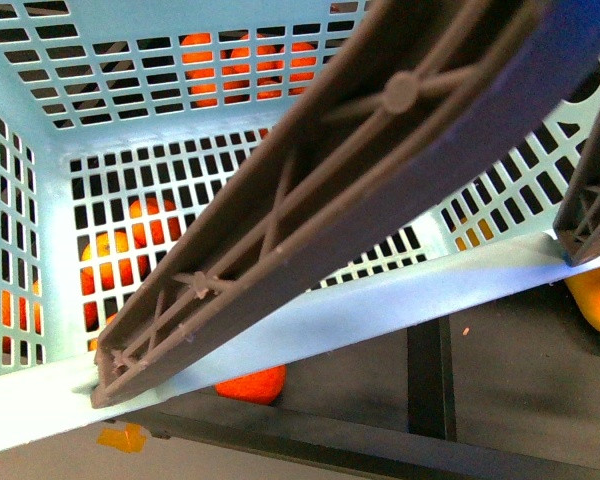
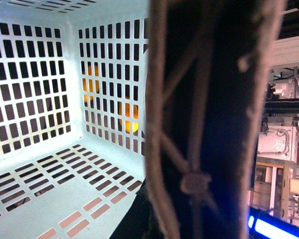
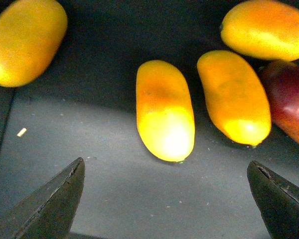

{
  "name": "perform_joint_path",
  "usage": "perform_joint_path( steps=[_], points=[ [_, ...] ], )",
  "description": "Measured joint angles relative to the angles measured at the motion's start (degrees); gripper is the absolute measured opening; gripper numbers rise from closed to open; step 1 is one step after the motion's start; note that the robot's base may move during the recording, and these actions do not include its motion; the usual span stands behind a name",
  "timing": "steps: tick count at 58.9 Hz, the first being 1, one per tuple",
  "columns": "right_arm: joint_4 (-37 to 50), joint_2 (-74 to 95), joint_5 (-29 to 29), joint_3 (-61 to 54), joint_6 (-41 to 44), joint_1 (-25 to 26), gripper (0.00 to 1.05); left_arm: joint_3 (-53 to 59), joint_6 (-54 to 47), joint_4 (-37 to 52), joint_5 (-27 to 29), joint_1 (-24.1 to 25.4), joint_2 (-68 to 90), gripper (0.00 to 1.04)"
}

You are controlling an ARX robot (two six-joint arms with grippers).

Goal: Pick mango and avocado into basket

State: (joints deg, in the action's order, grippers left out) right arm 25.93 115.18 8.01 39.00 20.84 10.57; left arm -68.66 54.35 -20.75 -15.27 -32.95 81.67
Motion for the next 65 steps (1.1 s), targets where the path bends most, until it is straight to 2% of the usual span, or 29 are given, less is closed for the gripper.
perform_joint_path(
  steps=[15, 32, 65],
  points=[
    [-3.04, 14.29, -1.18, 13.05, 1.07, -2.95, 0.96, 0.0, 0.02, 0.0, 0.0, 0.0, 0.0, 0.04],
    [-6.1, 22.4, -2.32, 22.14, 1.09, -2.36, 0.96, 0.0, 0.02, 0.0, 0.04, 0.0, 0.0, 0.04],
    [-10.75, 29.75, -2.67, 29.35, -0.02, -2.69, 0.96, 0.0, 0.0, 0.0, 0.04, 0.0, 0.0, 0.04]
  ],
)
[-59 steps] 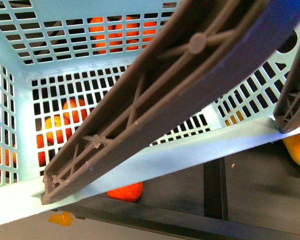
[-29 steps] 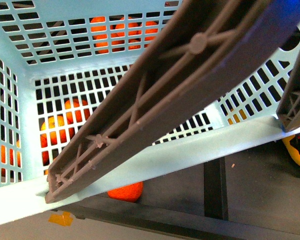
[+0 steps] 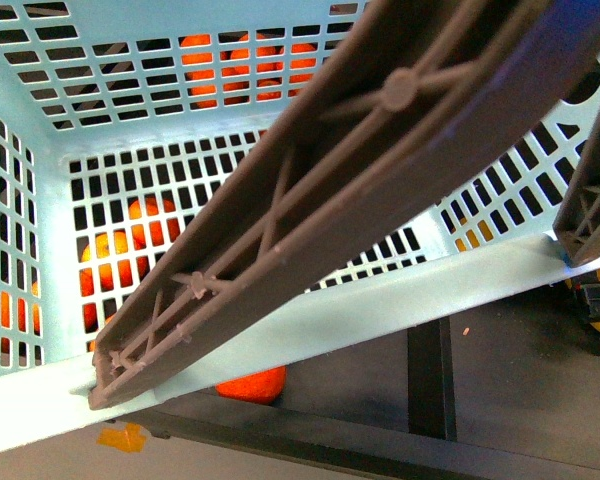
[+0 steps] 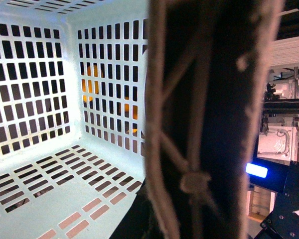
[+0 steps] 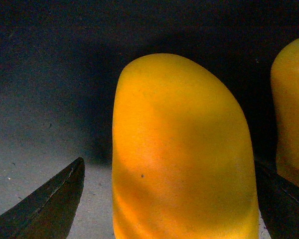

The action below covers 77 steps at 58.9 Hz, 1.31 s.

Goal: Pick mango and avocado into basket

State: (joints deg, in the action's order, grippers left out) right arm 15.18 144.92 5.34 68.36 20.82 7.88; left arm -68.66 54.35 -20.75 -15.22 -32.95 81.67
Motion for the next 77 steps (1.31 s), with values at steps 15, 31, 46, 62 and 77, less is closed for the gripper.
perform_joint_path(
  steps=[15, 31, 46, 62, 77],
  points=[
    [-0.2, 1.25, -0.5, 0.57, -1.79, -0.13, 0.93, 0.0, 0.0, 0.0, 0.0, 0.0, 0.0, 0.04],
    [-0.07, 1.46, -1.01, 0.72, -3.58, -0.37, 0.65, 0.0, 0.0, 0.0, 0.0, 0.0, 0.0, 0.04],
    [2.03, 0.0, 0.26, -1.92, -4.85, -0.2, 0.62, 0.0, 0.0, 0.0, 0.0, 0.0, 0.0, 0.04],
    [8.74, -11.91, 4.44, -12.83, -4.94, 0.76, 0.62, 0.0, 0.02, 0.0, 0.0, 0.0, 0.0, 0.04],
    [10.91, -31.36, 10.34, -25.49, -4.96, 1.84, 0.62, 0.0, 0.0, 0.0, 0.0, 0.0, 0.0, 0.04]
  ],
)
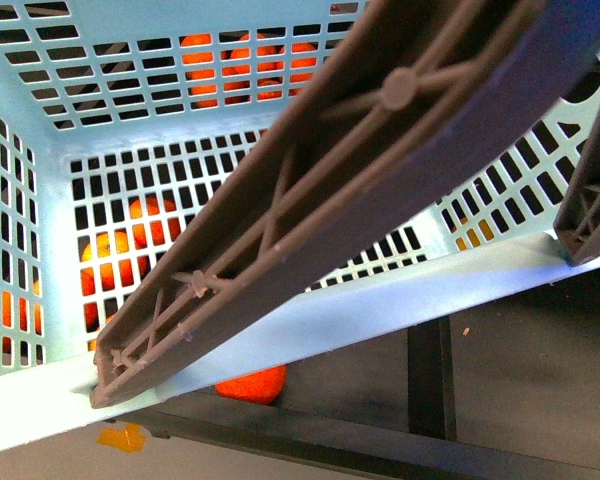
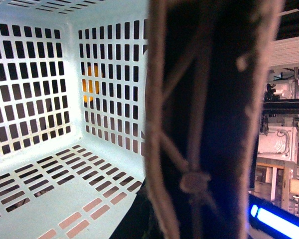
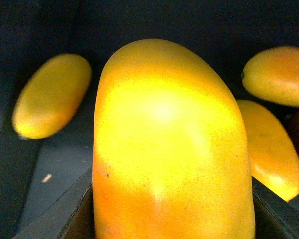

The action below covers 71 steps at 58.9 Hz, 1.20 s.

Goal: Pick mango and avocado into basket

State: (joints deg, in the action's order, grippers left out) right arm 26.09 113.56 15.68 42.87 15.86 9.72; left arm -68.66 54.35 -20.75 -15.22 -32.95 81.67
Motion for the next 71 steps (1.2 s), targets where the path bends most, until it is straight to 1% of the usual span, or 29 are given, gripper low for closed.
perform_joint_path(
  steps=[12, 18, 29, 34, 40, 44, 49, 54, 62, 68, 71],
  points=[
    [-4.74, -21.03, 3.61, -8.96, -2.08, -0.09, 0.62, 0.0, 0.0, 0.0, 0.0, 0.0, 0.0, 0.04],
    [-9.49, -36.15, 4.13, -11.47, -5.44, -2.36, 0.62, 0.0, 0.0, 0.0, 0.0, 0.0, 0.0, 0.04],
    [-11.98, -48.09, 3.3, -10.49, -10.34, -6.86, 0.62, 0.0, 0.02, 0.0, -0.02, 0.0, 0.0, 0.04],
    [-11.96, -51.8, 0.52, -8.33, -13.46, -12.17, 0.62, 0.0, 0.0, 0.0, 0.02, 0.0, 0.0, 0.04],
    [-11.32, -51.71, -2.62, -7.21, -14.45, -16.61, 0.62, 0.0, 0.0, 0.0, 0.02, 0.0, 0.0, 0.04],
    [-10.47, -50.64, -5.2, -6.78, -15.3, -20.44, 0.62, 0.0, 0.02, 0.0, 0.0, 0.0, 0.0, 0.04],
    [-9.35, -49.18, -7.34, -6.6, -16.37, -23.96, 0.62, 0.0, 0.02, 0.0, 0.0, 0.0, 0.0, 0.04],
    [-7.54, -46.9, -10.25, -6.38, -18.01, -29.49, 0.62, 0.0, 0.0, 0.0, 0.0, 0.0, 0.0, 0.04],
    [-5.73, -44.22, -13.59, -5.95, -19.54, -36.72, 0.62, 0.0, 0.0, 0.0, 0.0, 0.0, 0.0, 0.04],
    [-4.83, -42.77, -15.23, -5.95, -20.48, -40.54, 0.62, 0.0, 0.0, 0.0, 0.0, 0.0, 0.0, 0.04],
    [-4.7, -42.29, -15.54, -5.95, -20.72, -41.57, 0.62, 0.0, 0.0, 0.0, 0.02, 0.0, 0.0, 0.04]
  ],
)
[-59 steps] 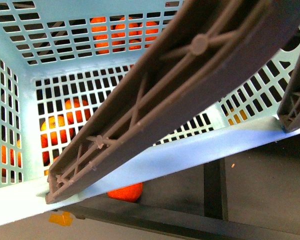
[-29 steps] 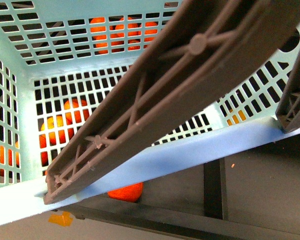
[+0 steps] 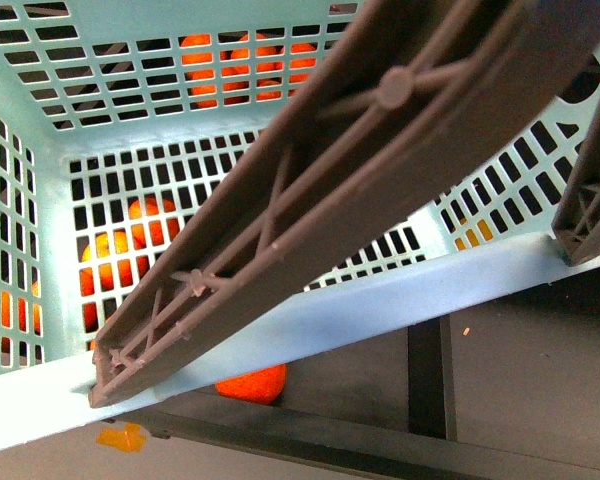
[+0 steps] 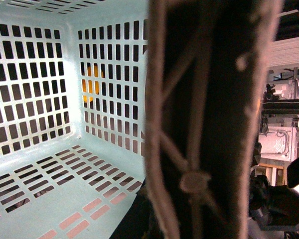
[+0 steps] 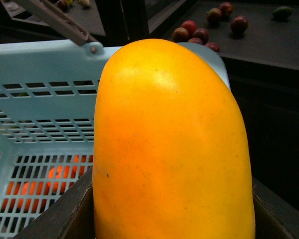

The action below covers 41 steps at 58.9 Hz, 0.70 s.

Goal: Pick mango and avocado into basket

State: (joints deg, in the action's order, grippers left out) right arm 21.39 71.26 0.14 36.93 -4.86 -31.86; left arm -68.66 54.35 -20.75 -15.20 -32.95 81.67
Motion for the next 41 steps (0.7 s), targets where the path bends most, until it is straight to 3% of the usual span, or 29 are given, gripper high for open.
perform_joint_path(
  steps=[8, 14, 23, 41],
  points=[
    [0.2, 0.96, -0.42, -0.04, -0.42, -1.66, 0.62, 0.0, 0.0, 0.0, -0.02, 0.0, 0.0, 0.04],
    [0.22, 1.79, -0.46, -0.04, -1.84, -2.64, 0.79, 0.0, 0.0, 0.0, -0.02, 0.0, 0.0, 0.04],
    [0.15, 2.05, -1.6, -0.04, -2.75, -2.84, 0.97, 0.0, 0.0, 0.0, -0.02, 0.0, 0.0, 0.04],
    [-2.49, -1.16, -10.49, -0.24, -6.23, 3.98, 0.96, 0.02, -0.15, -0.26, 0.61, 0.15, 0.39, 0.04]
  ],
)
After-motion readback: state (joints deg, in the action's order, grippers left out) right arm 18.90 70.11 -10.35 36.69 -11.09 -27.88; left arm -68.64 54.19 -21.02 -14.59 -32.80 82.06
